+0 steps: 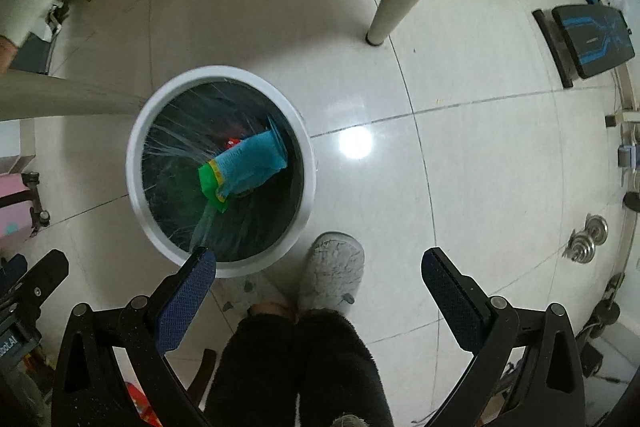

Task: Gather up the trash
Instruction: 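Move both grippers back over the table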

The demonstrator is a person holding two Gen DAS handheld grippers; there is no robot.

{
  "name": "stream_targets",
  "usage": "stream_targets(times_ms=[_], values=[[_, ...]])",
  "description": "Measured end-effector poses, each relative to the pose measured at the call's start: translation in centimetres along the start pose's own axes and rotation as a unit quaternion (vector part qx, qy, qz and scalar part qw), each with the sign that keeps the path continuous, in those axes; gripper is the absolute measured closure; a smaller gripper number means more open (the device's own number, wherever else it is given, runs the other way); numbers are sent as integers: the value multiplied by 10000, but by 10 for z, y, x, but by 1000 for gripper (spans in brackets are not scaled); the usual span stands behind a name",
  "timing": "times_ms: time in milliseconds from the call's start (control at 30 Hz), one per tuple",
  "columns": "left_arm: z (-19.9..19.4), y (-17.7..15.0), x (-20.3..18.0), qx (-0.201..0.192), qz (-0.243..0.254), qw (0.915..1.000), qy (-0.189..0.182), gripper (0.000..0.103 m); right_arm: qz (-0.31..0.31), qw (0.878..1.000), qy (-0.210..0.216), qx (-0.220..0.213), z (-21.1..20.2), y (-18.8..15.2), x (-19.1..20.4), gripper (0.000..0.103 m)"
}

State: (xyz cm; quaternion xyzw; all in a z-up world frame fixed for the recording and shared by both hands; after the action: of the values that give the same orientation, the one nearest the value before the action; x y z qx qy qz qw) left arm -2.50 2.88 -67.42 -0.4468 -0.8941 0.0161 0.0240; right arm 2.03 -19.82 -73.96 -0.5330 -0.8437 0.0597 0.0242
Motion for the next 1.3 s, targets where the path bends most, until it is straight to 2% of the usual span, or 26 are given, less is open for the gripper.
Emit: stream_targets(times_ms=[233, 400, 700, 800, 900, 1067, 1167, 1300], values=[[-47, -10, -5, -15, -23, 9999, -105, 0, -189, 9996, -38, -214, -60, -7, 3, 0], [-90, -21, -3, 22, -45, 9999, -139, 0, -213, 9994, -22, -262, -119, -17, 3, 0], [-192, -33, 7, -80, -13, 9993, -358, 0, -119, 9992, 164, -350, -236, -41, 6, 0], [-238, -30, 9, -271, 11, 9984, -497, 0, -28, 9985, 261, -476, -285, -42, 7, 0], [-284, -16, 6, -619, 54, 9959, -658, 0, 105, 9967, 378, -715, -331, -36, 4, 0], [-354, 33, -7, -1349, 7, 9880, -746, 0, 431, 9896, 599, -1237, -404, -2, -12, 0], [-376, 68, -17, -1594, -44, 9848, -684, 0, 585, 9852, 609, -1492, -438, 29, -30, 0], [-391, 114, -31, -1678, -201, 9832, -691, 0, 708, 9822, 581, -1640, -458, 72, -54, 0]])
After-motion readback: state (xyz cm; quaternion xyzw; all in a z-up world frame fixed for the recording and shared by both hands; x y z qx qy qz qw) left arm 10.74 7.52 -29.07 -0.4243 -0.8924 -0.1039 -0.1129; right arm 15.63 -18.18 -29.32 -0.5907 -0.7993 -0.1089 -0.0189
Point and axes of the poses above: each gripper's, at about its wrist camera, not at the fingertips, and z roughly the way its jaws point, x to its left, y to its top, the point moved 7 cm from there along z, roughly the way its jaws point, and after that the axes turned 12 degrees about -z, right-handed, at the moved point
